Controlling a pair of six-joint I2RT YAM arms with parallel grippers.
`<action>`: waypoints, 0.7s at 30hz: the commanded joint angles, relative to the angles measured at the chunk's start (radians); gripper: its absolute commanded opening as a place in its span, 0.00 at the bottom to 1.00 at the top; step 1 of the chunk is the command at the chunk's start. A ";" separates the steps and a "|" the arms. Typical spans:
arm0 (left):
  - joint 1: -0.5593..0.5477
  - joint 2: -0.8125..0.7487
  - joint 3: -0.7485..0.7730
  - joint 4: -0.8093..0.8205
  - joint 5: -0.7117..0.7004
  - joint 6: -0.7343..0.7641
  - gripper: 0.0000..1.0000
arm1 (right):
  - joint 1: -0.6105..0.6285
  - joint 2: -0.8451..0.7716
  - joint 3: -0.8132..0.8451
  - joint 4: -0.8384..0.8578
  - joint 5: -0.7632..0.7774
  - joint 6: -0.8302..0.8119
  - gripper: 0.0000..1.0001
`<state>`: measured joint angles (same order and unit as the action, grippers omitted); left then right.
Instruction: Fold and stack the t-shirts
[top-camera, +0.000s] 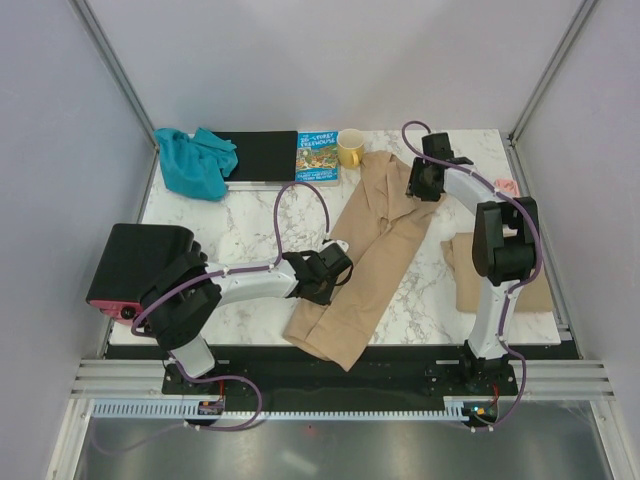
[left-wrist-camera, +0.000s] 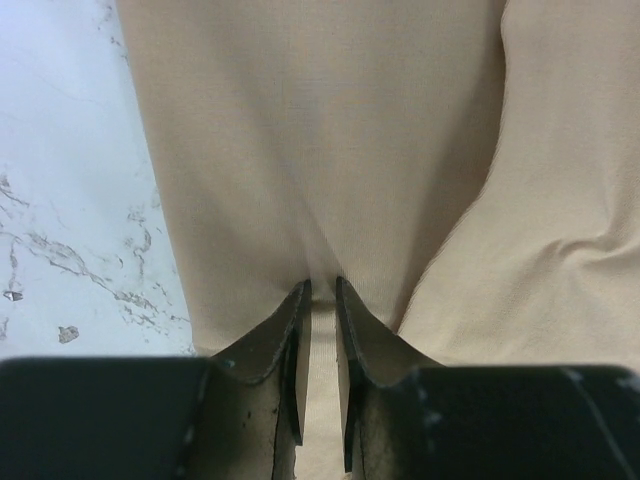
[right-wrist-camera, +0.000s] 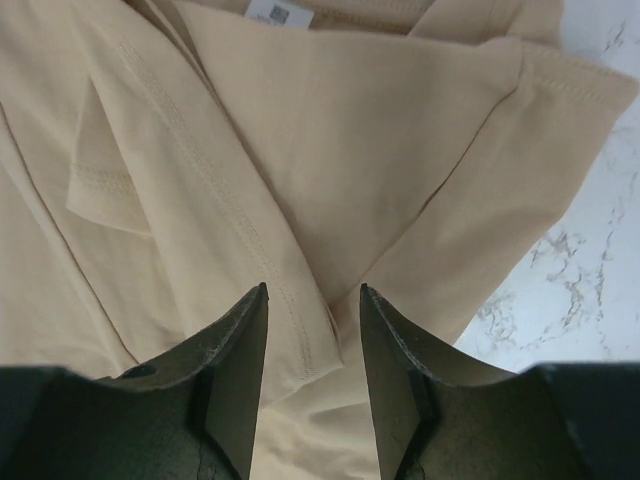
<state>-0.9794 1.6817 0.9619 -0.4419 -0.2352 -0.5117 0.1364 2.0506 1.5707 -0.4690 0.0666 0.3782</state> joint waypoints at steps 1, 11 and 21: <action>-0.002 0.027 0.003 -0.096 -0.042 -0.025 0.23 | -0.001 -0.024 -0.049 0.000 -0.060 0.028 0.49; -0.002 0.029 -0.008 -0.093 -0.050 -0.042 0.23 | 0.003 -0.007 -0.058 0.013 -0.146 0.028 0.17; -0.002 0.070 0.017 -0.090 -0.038 -0.037 0.22 | 0.064 -0.066 -0.055 0.059 -0.209 0.010 0.05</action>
<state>-0.9794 1.7020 0.9894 -0.4774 -0.2455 -0.5301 0.1646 2.0457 1.5120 -0.4564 -0.0761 0.3931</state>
